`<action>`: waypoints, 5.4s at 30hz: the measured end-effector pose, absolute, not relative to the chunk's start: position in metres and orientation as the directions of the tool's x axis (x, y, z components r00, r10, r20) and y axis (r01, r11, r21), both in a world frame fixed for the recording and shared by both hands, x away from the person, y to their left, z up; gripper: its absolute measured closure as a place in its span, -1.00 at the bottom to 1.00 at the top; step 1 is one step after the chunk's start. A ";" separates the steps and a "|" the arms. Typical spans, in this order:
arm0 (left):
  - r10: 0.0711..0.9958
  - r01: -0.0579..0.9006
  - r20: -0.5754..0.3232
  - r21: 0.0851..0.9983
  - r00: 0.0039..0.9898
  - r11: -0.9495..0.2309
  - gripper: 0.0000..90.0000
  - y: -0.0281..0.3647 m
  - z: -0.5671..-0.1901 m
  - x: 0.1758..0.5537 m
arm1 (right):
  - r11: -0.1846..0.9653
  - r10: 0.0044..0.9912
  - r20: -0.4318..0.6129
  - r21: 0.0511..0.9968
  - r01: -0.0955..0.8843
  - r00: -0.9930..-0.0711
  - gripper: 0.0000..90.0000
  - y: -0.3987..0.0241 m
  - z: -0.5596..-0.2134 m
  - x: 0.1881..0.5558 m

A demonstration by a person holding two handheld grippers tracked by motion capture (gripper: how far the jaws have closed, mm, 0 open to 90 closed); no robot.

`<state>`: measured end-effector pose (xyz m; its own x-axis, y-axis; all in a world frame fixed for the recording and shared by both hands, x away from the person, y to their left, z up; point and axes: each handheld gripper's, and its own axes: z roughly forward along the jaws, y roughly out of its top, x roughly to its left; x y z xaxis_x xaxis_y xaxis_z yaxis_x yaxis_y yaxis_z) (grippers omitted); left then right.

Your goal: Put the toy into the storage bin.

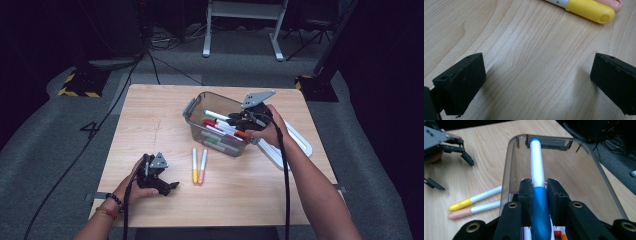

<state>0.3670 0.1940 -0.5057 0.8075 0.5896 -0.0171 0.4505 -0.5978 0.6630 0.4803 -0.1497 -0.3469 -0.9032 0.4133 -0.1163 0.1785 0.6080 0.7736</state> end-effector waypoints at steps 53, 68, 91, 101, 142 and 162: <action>0.589 0.450 -0.017 0.663 0.808 -0.598 -0.99 0.194 -0.506 0.367 | 0.539 0.606 -0.201 0.816 0.211 -0.769 -0.47 -0.214 -0.337 0.426; 0.592 0.452 -0.016 0.662 0.806 -0.598 -0.99 0.194 -0.506 0.367 | 0.497 0.624 -0.199 0.847 0.187 -0.756 -0.42 -0.232 -0.377 0.370; 0.591 0.452 -0.016 0.662 0.806 -0.598 -0.99 0.194 -0.506 0.367 | 0.582 0.491 -0.080 0.771 0.259 -0.867 -0.36 -0.161 -0.462 0.361; 0.592 0.452 -0.016 0.662 0.806 -0.598 -0.99 0.194 -0.506 0.367 | 0.600 0.445 -0.078 0.765 0.233 -0.892 -0.34 -0.104 -0.481 0.376; 0.589 0.450 -0.015 0.662 0.808 -0.599 -0.99 0.194 -0.506 0.367 | 0.554 0.526 0.001 0.758 0.344 -0.850 -0.36 -0.080 -0.499 0.396; 0.590 0.451 -0.016 0.662 0.807 -0.599 -0.99 0.194 -0.506 0.367 | 0.539 0.562 -0.005 0.760 0.362 -0.827 0.53 -0.155 -0.502 0.391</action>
<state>0.3666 0.1940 -0.5055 0.8070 0.5904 -0.0159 0.4511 -0.5988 0.6617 0.3905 -0.1548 -0.5022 -0.8274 0.5615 -0.0045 0.3619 0.5394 0.7603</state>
